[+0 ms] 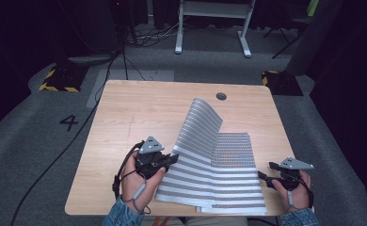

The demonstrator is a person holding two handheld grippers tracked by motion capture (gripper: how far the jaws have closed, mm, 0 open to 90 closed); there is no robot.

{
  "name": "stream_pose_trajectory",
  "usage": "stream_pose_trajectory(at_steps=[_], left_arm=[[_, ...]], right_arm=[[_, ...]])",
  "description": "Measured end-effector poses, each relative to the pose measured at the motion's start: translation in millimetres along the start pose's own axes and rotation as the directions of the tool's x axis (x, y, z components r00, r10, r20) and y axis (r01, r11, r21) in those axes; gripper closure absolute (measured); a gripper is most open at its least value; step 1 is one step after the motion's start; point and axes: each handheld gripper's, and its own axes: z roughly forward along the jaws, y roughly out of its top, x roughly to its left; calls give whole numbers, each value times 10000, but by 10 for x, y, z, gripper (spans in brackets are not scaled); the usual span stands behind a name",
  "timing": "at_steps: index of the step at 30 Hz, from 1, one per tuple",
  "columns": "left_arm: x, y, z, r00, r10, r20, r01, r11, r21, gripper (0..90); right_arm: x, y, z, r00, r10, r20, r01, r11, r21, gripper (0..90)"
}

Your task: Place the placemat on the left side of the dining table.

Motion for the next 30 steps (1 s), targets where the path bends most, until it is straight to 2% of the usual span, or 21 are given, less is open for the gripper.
stream_pose_trajectory(at_steps=[5,7,15,20,21,26,30], left_arm=[[91,-6,-124,10000,5,-95,-4,10000,94,880],[133,-35,-205,9999,-28,-136,30,9999,110,880],[320,-172,-339,9990,-237,-380,253,9988,409,879],[432,-211,-348,9985,-390,-380,412,9974,585,880],[500,-228,-345,9978,-563,-353,584,9964,614,879],[639,-277,-313,9955,-825,-468,858,9935,754,879],[715,-313,-270,9944,-749,-741,816,9924,922,877]], right_arm=[[0,1,1,10000,-4,7,4,10000,5,311],[0,1,1,10000,-5,7,5,10000,2,311],[0,1,1,10000,-7,8,7,10000,1,311],[0,1,1,10000,-8,9,8,10000,12,311],[0,1,1,10000,-6,9,6,10000,7,311],[-1,1,1,10000,-12,7,12,10000,1,311],[0,1,0,10000,-5,10,5,10000,17,311]])
